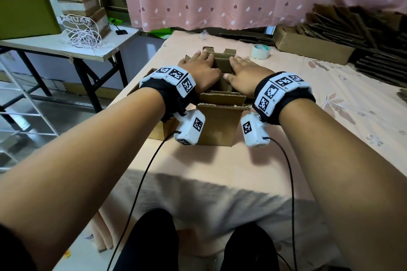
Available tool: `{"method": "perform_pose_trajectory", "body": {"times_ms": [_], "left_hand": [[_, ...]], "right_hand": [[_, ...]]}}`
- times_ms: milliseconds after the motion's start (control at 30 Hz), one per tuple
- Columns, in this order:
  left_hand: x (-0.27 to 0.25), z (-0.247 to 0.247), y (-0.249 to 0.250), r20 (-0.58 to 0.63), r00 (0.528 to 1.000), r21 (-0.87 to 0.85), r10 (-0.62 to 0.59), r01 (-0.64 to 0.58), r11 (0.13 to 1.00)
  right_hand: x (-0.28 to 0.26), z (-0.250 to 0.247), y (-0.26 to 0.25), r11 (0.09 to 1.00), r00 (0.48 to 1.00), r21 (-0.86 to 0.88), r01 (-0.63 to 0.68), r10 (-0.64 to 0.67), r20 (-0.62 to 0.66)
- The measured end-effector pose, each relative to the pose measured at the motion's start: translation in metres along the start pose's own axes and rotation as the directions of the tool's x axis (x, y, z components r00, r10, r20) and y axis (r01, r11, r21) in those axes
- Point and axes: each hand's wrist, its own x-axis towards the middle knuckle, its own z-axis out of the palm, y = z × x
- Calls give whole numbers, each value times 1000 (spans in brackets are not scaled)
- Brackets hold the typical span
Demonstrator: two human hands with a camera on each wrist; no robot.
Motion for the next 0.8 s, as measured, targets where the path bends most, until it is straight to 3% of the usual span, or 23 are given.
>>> {"method": "perform_pose_trajectory", "body": {"times_ms": [800], "left_hand": [[9,-2,6,65,997,283,-29,9,959]], "right_hand": [[13,0,-7,990,995,-121,-71,79,63]]}}
